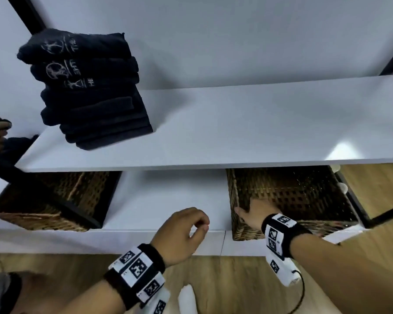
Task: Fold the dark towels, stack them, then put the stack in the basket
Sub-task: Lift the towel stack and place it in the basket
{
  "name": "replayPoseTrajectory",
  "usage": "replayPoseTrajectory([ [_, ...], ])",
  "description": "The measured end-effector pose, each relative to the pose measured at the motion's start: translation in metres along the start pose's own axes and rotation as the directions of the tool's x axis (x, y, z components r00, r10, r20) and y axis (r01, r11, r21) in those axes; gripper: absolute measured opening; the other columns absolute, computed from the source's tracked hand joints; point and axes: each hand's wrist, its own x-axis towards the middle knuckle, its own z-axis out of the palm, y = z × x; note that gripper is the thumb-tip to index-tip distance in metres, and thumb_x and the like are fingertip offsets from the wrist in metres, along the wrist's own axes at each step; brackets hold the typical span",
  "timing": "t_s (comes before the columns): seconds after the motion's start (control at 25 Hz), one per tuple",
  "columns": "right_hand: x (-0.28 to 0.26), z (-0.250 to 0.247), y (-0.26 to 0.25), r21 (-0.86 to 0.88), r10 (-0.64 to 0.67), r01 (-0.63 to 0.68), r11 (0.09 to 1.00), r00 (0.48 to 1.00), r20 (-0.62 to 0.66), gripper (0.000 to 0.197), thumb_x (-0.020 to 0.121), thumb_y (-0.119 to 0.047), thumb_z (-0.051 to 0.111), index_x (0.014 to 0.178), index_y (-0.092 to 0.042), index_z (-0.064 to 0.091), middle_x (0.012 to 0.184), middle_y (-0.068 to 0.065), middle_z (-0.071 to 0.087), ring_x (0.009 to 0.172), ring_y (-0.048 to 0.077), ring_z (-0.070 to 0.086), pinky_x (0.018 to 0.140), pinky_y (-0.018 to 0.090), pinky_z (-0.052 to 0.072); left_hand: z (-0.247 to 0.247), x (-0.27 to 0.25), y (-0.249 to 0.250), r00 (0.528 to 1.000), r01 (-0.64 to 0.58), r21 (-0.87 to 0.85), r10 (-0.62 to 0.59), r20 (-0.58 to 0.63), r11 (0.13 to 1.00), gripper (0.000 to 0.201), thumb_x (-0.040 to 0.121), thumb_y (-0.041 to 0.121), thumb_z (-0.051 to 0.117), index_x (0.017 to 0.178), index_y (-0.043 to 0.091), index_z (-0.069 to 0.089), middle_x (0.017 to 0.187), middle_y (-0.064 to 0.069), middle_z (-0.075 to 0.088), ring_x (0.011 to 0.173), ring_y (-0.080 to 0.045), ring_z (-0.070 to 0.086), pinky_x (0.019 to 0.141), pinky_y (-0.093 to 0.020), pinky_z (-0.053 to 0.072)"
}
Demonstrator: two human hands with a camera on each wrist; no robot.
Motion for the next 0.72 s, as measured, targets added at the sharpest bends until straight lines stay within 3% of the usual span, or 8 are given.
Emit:
replayPoseTrajectory([
  [0.12,0.015,0.032,-0.005,0.100,-0.027,0.029,0.995,0.999,-0.025,0.041,0.095,-0.044,0.038,0.123,-0.015,0.046,0.115,0.012,0.065,0.100,0.031,0.062,0.082,0.033,0.050,0.037,0.009,-0.018,0.984,0.096,0.010,-0.096,0.152,0.995,0.016,0.093,0.035,0.048,0.093,0.024,0.060,0.092,0.012,0.061,0.089,-0.002,0.056,0.075,-0.022,0.046],
  [0.24,0.005,0.046,-0.002,0.087,-0.127,0.130,0.988,0.991,-0.037,0.024,0.093,-0.028,0.043,0.108,-0.012,0.050,0.102,0.013,0.066,0.088,0.030,0.063,0.071,0.030,0.048,0.054,0.018,-0.033,0.954,0.271,-0.037,-0.263,0.147,0.962,0.015,0.095,0.032,0.053,0.100,0.020,0.060,0.097,0.007,0.064,0.089,-0.005,0.059,0.077,-0.023,0.047],
  [0.32,-0.013,0.056,0.011,-0.006,-0.184,0.184,0.983,0.982,0.040,0.025,0.093,-0.028,0.043,0.112,-0.013,0.048,0.103,0.014,0.065,0.091,0.032,0.064,0.073,0.032,0.049,0.063,0.025,-0.039,0.893,0.446,-0.086,-0.437,0.108,0.891,0.027,0.095,0.036,0.053,0.115,0.018,0.056,0.110,0.003,0.063,0.095,-0.011,0.061,0.082,-0.025,0.049],
  [0.44,-0.048,0.069,0.024,-0.191,-0.246,0.282,0.940,0.950,0.192,0.033,0.096,-0.023,0.041,0.128,-0.015,0.043,0.111,0.014,0.064,0.098,0.032,0.064,0.077,0.034,0.048,0.068,0.032,-0.056,0.727,0.679,-0.189,-0.686,0.033,0.710,0.053,0.095,0.042,0.052,0.138,0.014,0.039,0.132,-0.009,0.055,0.112,-0.024,0.057,0.094,-0.029,0.044],
  [0.52,-0.070,0.066,0.032,-0.281,-0.318,0.381,0.881,0.916,0.244,0.037,0.096,-0.018,0.039,0.133,-0.016,0.040,0.115,0.016,0.063,0.100,0.034,0.063,0.075,0.034,0.044,0.062,0.033,-0.072,0.650,0.707,-0.340,-0.759,-0.035,0.620,0.067,0.092,0.045,0.056,0.144,0.013,0.027,0.142,-0.014,0.045,0.122,-0.031,0.053,0.102,-0.038,0.043],
  [0.6,-0.084,0.057,0.044,-0.359,-0.388,0.478,0.802,0.873,0.296,0.045,0.095,-0.013,0.038,0.139,-0.016,0.033,0.120,0.015,0.061,0.102,0.035,0.062,0.075,0.034,0.043,0.046,0.031,-0.089,0.558,0.666,-0.480,-0.808,-0.187,0.571,0.074,0.085,0.043,0.063,0.141,0.012,0.028,0.138,-0.015,0.047,0.122,-0.035,0.052,0.100,-0.044,0.047],
  [0.64,-0.086,0.052,0.052,-0.399,-0.405,0.515,0.759,0.852,0.332,0.051,0.094,-0.011,0.039,0.143,-0.017,0.028,0.125,0.014,0.058,0.106,0.035,0.060,0.080,0.036,0.046,0.038,0.028,-0.102,0.484,0.671,-0.499,-0.834,-0.266,0.548,0.076,0.081,0.042,0.066,0.139,0.012,0.029,0.135,-0.017,0.048,0.120,-0.038,0.054,0.097,-0.045,0.049],
  [0.72,-0.082,0.043,0.070,-0.487,-0.400,0.536,0.690,0.842,0.361,0.062,0.092,-0.008,0.040,0.150,-0.018,0.018,0.138,0.012,0.050,0.116,0.035,0.054,0.094,0.039,0.045,0.022,0.008,-0.133,0.255,0.791,-0.480,-0.918,-0.304,0.379,0.083,0.073,0.040,0.070,0.139,0.014,0.028,0.134,-0.021,0.046,0.113,-0.045,0.054,0.086,-0.051,0.054],
])
